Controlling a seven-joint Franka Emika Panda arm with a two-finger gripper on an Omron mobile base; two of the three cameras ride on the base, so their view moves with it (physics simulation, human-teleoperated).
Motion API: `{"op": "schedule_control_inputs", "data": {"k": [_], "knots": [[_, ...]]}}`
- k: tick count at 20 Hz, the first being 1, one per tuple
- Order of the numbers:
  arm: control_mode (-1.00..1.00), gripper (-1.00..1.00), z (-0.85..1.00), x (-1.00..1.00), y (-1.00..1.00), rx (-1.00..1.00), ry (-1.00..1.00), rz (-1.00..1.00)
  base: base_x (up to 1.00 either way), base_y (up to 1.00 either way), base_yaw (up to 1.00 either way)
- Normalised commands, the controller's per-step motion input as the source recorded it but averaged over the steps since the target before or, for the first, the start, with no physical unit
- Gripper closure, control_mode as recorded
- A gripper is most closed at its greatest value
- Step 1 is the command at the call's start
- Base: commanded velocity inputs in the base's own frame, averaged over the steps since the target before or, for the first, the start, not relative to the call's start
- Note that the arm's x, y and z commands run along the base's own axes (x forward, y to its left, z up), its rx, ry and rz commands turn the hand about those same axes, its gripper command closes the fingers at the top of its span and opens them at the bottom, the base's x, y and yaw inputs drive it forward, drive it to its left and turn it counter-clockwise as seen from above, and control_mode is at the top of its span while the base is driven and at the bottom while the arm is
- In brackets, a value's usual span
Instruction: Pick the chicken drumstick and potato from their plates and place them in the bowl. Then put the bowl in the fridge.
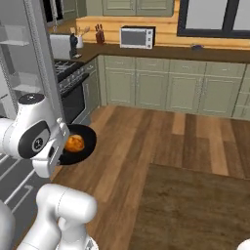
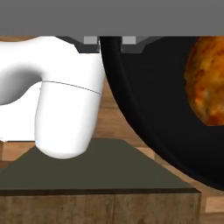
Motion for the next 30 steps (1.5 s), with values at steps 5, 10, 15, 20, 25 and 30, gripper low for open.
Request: {"op": "schedule_control_inputs", "data": {"k": [5, 10, 15, 20, 25, 30], "knots": [[1.00, 1.00, 0.00, 0.00, 0.00, 0.00, 0.00, 0.00, 0.83, -0.13, 0.32], [1.00, 1.00, 0.00, 0.00, 0.00, 0.00, 0.00, 0.00, 0.99, -0.33, 0.36], [1.00, 1.00, 0.00, 0.00, 0.00, 0.00, 0.00, 0.00, 0.97, -0.35, 0.17], [1.00, 1.00, 0.00, 0.00, 0.00, 0.00, 0.00, 0.00, 0.84, -0.07, -0.23], [1.00, 1.00, 0.00, 0.00, 0.00, 0.00, 0.00, 0.00, 0.67, -0.04, -0.11], [1.00, 1.00, 0.00, 0.00, 0.00, 0.00, 0.00, 0.00, 0.67, -0.12, 0.11]]}}
